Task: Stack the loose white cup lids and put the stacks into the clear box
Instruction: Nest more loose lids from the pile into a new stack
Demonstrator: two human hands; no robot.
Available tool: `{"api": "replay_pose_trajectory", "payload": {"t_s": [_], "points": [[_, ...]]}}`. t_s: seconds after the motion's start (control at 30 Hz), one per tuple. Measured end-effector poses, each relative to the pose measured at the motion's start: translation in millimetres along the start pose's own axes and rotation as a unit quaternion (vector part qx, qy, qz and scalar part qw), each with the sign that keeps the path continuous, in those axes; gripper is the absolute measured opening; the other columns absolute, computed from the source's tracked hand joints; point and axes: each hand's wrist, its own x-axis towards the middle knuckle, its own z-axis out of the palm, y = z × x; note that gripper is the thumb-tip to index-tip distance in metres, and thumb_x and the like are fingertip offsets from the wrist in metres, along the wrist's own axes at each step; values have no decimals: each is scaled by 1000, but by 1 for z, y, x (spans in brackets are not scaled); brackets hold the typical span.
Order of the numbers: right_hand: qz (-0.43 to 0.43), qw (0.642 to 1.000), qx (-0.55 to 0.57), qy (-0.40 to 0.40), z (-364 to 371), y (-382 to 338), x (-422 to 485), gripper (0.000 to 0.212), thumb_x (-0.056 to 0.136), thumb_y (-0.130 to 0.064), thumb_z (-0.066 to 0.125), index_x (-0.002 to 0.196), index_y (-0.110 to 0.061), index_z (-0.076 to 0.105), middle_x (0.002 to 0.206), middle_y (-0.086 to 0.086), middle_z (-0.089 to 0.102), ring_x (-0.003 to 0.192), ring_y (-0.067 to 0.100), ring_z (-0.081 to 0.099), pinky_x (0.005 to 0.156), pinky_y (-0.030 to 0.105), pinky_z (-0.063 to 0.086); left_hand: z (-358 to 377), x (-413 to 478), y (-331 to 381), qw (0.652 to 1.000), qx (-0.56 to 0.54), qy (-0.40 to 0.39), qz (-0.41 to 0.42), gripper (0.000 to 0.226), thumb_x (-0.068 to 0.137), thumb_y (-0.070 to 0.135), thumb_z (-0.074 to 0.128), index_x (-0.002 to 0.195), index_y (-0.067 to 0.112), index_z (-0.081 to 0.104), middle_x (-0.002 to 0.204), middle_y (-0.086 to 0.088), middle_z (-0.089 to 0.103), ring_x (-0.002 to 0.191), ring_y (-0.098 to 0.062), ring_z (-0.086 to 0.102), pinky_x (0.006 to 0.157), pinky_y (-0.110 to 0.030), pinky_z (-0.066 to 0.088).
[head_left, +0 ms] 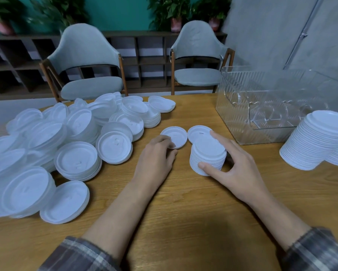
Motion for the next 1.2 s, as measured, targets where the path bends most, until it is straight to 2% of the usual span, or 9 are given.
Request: {"api": "replay_pose_trajectory", "payload": {"t_s": [0.2, 0.37, 0.53, 0.6, 0.7, 0.83, 0.93, 1.03, 1.2], "points": [[-3, 1000, -8, -1, -1, 0, 0, 82, 78, -53, 83, 151, -41, 48, 136, -23, 56, 133, -2, 49, 102, 6, 36, -6, 1, 4, 999, -29, 45, 8, 13, 95, 20, 73, 98, 19, 61, 87, 7, 66, 82, -15, 63, 75, -36, 51], [-10, 1000, -9, 1, 0, -2, 1, 79, 81, -58, 75, 152, -36, 49, 140, -22, 53, 136, 0, 48, 106, 8, 34, -19, -1, 27, 956, -266, 110, -57, 20, 97, 16, 71, 116, 21, 69, 102, 13, 75, 95, -5, 70, 77, -17, 55], [-6, 1000, -1, -3, 0, -5, 1, 88, 82, -55, 77, 159, -39, 38, 142, -31, 49, 135, -12, 43, 103, 0, 29, -24, 2, 37, 892, -429, 62, -130, 26, 102, 17, 66, 126, 20, 75, 110, 3, 79, 93, -18, 76, 93, -36, 61], [-3, 1000, 6, -8, -1, -6, 1, 93, 82, -55, 78, 161, -43, 30, 145, -36, 44, 137, -14, 40, 106, 3, 29, -22, 1, 41, 877, -457, 16, -145, 32, 100, 16, 69, 132, 16, 72, 106, -3, 79, 82, -14, 72, 90, -34, 62], [3, 1000, 15, -13, -1, -8, 0, 97, 81, -53, 80, 161, -48, 24, 152, -27, 47, 140, -7, 42, 113, 17, 35, -16, -2, 43, 897, -425, -3, -126, 32, 97, 21, 74, 129, 25, 74, 85, 3, 71, 76, -13, 63, 81, -30, 57], [-17, 1000, 10, -13, 1, -9, 0, 89, 83, -48, 80, 159, -42, 33, 148, -33, 45, 137, -15, 41, 107, 4, 30, -9, -6, 44, 922, -378, -15, -89, 24, 92, 36, 79, 115, 34, 78, 74, 5, 62, 69, -13, 55, 75, -40, 56], [-24, 1000, 4, -11, 1, -9, 0, 82, 83, -52, 76, 155, -41, 39, 139, -34, 48, 130, -18, 43, 102, 1, 29, -10, -10, 49, 934, -350, -3, -73, 25, 88, 37, 83, 112, 31, 79, 69, 8, 60, 62, -6, 51, 66, -22, 48], [-25, 1000, 10, -12, 1, -9, 0, 82, 82, -60, 73, 155, -39, 40, 139, -29, 51, 131, -14, 46, 102, 3, 31, -10, -11, 50, 951, -303, 7, -64, 38, 77, 47, 89, 112, 37, 77, 88, 12, 63, 74, -3, 58, 70, -18, 48], [-19, 999, 23, -13, 1, -11, 0, 86, 79, -64, 68, 156, -40, 39, 139, -31, 49, 130, -15, 45, 101, 3, 32, -8, -11, 50, 941, -334, -19, -56, 47, 75, 36, 93, 117, 30, 75, 114, 15, 74, 108, -7, 70, 93, -36, 60]]}}
